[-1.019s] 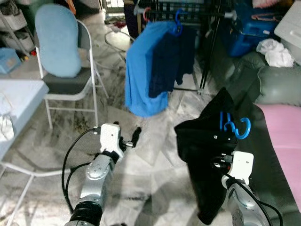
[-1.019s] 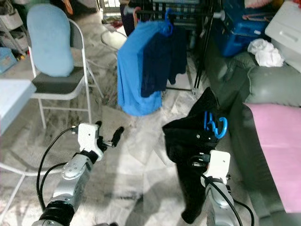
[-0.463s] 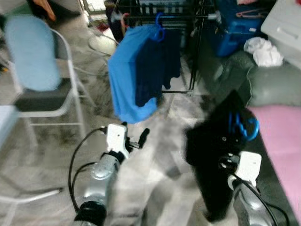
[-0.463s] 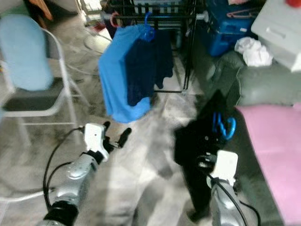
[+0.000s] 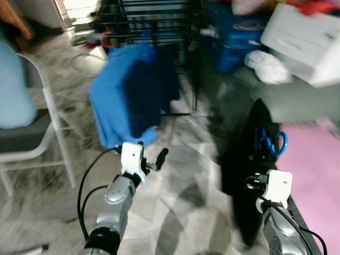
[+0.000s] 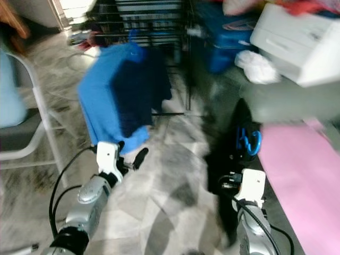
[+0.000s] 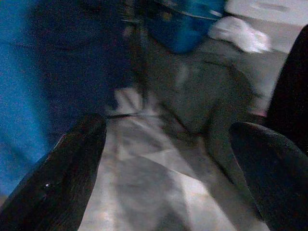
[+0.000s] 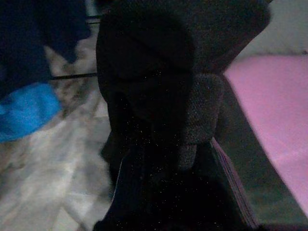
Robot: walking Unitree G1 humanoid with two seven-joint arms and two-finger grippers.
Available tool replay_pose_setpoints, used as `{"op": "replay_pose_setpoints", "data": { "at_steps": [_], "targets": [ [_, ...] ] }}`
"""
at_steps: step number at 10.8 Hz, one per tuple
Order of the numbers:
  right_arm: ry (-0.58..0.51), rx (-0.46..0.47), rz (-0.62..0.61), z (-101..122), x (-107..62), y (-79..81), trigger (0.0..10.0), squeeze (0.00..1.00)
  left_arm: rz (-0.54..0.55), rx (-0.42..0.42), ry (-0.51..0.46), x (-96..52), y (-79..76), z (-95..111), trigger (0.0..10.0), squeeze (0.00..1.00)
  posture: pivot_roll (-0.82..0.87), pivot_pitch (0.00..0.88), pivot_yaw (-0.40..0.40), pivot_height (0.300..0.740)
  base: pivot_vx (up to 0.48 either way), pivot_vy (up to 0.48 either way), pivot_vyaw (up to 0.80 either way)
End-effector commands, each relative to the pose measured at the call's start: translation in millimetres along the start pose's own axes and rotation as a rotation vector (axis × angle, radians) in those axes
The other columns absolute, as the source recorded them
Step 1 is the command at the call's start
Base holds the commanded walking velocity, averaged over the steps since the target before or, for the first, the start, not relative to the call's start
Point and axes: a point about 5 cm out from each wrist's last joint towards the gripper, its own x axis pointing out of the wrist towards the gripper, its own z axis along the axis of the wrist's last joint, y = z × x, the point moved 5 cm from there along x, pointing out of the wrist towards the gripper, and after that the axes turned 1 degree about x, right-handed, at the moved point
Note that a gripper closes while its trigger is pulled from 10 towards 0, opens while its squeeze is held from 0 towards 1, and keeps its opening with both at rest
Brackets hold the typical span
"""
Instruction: Hang hanger
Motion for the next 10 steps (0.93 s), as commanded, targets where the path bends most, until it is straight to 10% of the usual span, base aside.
{"op": "replay_pose_setpoints", "data": {
  "at_steps": [1,10],
  "targets": [
    [-0.064,0.013,0.067,17.2,4.4,19.9,10.0,0.00,0.049,0.001,0.026,-6.9,16.0,-7.2,10.0,0.00,-0.15,0.093,0.030,0.740,0.458,0.000,0.64],
    [-0.039,0.032,0.015,15.4,10.2,11.2,10.0,0.00,0.032,0.008,0.049,-3.1,11.8,-15.7,10.0,0.00,-0.15,0.070,0.028,0.740,0.450,0.000,0.06]
  ]
}}
